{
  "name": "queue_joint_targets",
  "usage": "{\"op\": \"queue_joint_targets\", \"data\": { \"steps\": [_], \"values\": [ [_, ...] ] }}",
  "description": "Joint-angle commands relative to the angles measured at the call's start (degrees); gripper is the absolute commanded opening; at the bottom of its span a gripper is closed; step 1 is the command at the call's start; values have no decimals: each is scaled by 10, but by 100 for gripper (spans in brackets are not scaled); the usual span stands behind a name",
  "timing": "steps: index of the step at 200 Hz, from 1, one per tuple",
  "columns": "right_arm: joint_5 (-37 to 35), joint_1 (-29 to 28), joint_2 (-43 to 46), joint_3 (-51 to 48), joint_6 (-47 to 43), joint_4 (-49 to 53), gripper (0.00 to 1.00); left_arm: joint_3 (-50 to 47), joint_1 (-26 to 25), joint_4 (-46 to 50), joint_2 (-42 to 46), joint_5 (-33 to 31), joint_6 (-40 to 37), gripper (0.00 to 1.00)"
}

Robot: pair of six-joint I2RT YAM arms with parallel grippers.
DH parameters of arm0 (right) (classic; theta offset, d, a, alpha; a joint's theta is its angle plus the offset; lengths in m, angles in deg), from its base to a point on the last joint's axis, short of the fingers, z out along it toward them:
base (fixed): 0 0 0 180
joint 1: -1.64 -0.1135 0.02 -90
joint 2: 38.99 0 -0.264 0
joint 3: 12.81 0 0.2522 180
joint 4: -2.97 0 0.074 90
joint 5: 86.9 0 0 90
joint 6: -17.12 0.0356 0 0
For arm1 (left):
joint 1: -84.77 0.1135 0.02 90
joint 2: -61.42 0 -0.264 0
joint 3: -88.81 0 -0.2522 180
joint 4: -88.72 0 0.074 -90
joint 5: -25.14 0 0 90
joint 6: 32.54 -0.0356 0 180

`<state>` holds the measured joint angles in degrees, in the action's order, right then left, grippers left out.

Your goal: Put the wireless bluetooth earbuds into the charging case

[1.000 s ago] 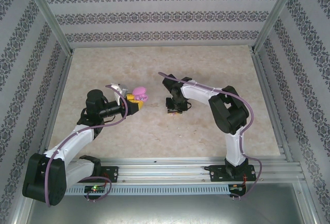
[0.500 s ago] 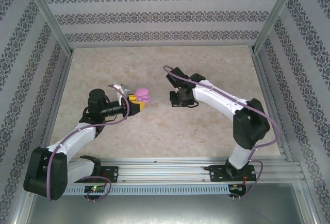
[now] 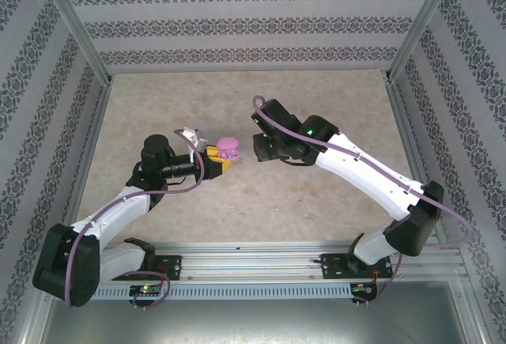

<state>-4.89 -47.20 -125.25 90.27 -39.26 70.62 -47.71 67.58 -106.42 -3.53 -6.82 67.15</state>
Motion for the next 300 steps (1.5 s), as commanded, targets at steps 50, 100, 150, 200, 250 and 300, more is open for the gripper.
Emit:
{"op": "queue_joint_targets", "data": {
  "steps": [50, 100, 150, 200, 250, 300],
  "values": [
    [-17, -43, -55, 92, -35, 33, 16, 29, -27, 22, -6, -4, -26, 21],
    [-14, -56, -85, 113, -42, 43, 16, 32, -30, 23, -11, -6, -28, 21],
    [-18, -63, -102, 125, -47, 62, 17, 29, -30, 16, -14, -8, -26, 21],
    [-17, -70, -116, 135, -50, 73, 17, 31, -30, 10, -15, -11, -21, 21],
    [-27, -73, -127, 137, -54, 85, 19, 35, -30, 12, -15, -11, -21, 21],
    [-10, -73, -127, 140, -52, 85, 27, 39, -30, 16, -13, -10, -22, 21]
  ]
}}
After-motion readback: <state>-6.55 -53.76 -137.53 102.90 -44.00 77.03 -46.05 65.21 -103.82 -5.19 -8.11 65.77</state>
